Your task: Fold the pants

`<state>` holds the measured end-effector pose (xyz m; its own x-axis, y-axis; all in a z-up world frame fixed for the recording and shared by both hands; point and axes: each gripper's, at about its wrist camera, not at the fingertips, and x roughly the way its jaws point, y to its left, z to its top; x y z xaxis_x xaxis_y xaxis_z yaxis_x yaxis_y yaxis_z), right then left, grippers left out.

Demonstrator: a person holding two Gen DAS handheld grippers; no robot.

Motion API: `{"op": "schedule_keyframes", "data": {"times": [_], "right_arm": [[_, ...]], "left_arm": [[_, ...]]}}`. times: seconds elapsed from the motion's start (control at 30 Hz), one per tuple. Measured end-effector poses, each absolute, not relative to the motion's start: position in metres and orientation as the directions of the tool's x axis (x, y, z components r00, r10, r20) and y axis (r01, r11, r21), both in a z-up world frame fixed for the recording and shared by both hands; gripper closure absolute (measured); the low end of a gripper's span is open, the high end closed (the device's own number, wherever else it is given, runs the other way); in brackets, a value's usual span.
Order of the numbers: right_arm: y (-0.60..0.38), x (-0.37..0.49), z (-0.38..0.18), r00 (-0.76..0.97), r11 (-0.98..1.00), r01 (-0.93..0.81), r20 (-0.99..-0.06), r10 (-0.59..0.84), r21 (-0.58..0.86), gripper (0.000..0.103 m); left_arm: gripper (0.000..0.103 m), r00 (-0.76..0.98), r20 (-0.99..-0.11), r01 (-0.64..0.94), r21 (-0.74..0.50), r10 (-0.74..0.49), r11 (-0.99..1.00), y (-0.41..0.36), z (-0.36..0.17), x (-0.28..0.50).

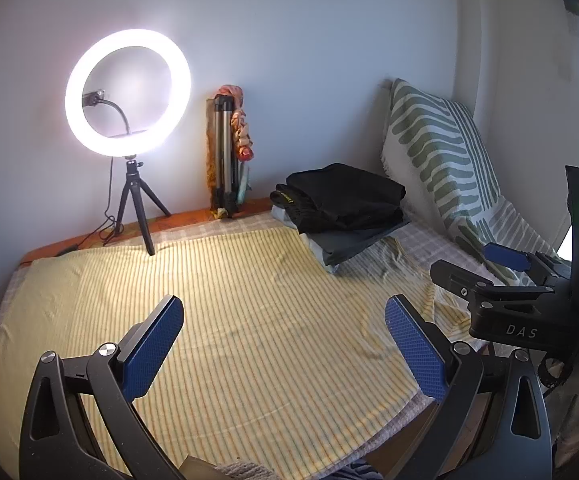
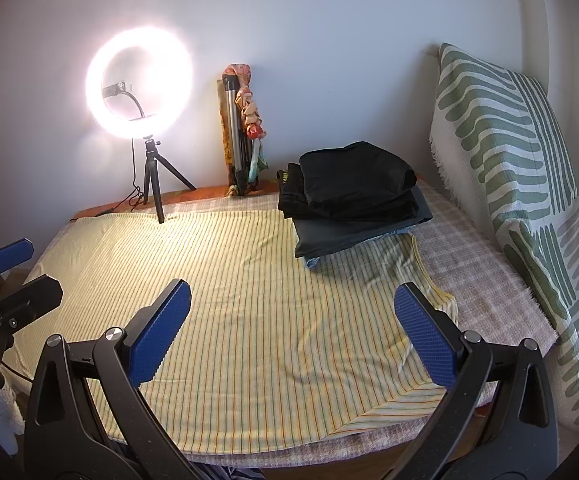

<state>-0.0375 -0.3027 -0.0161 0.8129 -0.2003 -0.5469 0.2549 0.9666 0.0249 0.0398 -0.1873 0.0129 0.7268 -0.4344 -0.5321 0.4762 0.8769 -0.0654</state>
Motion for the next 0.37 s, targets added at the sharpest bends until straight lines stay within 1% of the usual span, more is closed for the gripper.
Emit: {"op": "schedule_keyframes", "data": {"times": [0.2, 0.27, 0.37], "right_arm": [[-0.3018, -0.0369, -0.018, 0.811, 0.967, 0.253, -0.55, -0.199, 0.023, 0.0], [-0.3014, -0.0371, -0.0184, 0.81, 0.967, 0.252, -0.552, -0.197, 0.025, 0.0], [-0.3027, -0.0359, -0.0213, 0.809, 0.969, 0.247, -0.555, -0.193, 0.024, 0.0]], "left_arm": [[0.002, 0.733, -0.524, 0.468, -0.073, -0.433, 0.881, -0.1848, 0.0102, 0.0401], [0.002, 0.72, -0.524, 0.482, -0.096, -0.455, 0.871, -0.1832, 0.0088, 0.04], [0.002, 0.714, -0.53, 0.483, -0.099, -0.457, 0.87, -0.1825, 0.0071, 0.0419]]}}
